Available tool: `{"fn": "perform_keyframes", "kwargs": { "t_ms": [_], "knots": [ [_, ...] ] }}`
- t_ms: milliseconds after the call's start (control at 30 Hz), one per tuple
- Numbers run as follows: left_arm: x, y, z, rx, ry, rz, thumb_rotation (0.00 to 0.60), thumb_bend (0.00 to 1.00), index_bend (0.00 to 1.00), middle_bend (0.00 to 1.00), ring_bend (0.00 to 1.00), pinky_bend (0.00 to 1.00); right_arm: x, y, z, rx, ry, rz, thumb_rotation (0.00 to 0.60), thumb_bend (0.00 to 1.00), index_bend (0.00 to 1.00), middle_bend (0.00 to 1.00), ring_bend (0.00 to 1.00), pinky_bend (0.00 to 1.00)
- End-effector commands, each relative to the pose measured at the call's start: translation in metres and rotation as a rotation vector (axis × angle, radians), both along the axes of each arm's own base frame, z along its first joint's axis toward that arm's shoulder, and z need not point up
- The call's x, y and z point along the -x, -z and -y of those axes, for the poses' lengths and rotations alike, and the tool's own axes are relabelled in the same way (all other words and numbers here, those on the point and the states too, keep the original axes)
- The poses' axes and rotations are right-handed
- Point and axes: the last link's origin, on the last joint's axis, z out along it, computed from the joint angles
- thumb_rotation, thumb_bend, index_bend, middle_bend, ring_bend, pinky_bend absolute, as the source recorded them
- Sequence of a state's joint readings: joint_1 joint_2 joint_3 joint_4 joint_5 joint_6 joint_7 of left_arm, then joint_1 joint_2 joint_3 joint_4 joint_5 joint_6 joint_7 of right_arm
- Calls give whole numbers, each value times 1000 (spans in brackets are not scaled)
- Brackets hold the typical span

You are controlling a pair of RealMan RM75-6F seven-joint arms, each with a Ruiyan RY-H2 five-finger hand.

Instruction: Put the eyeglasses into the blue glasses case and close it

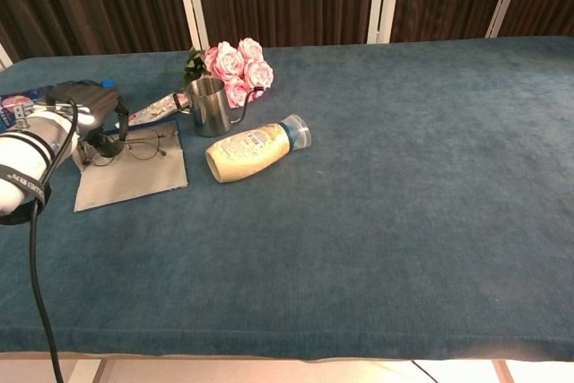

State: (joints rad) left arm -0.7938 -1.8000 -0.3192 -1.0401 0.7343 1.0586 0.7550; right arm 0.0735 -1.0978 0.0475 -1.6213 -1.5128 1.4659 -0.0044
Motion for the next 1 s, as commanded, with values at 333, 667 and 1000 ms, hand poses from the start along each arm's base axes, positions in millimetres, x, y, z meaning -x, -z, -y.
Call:
{"fn": "perform_keyframes", "kwargs": {
  "t_ms": [333,667,1000],
  "knots": [
    [0,0,-6,-51,17,17,600,401,450,151,69,1,-1,-1,-2,-3,-7,8,600,176,0,0,0,0],
    [-30,-7,45,66,172,248,600,367,305,92,32,6,-2,1,-3,-14,-11,5,600,176,0,0,0,0],
    [-23,-2,71,175,142,192,600,349,335,56,0,0,-2,-2,-6,-21,-24,18,600,176,0,0,0,0]
  ]
}}
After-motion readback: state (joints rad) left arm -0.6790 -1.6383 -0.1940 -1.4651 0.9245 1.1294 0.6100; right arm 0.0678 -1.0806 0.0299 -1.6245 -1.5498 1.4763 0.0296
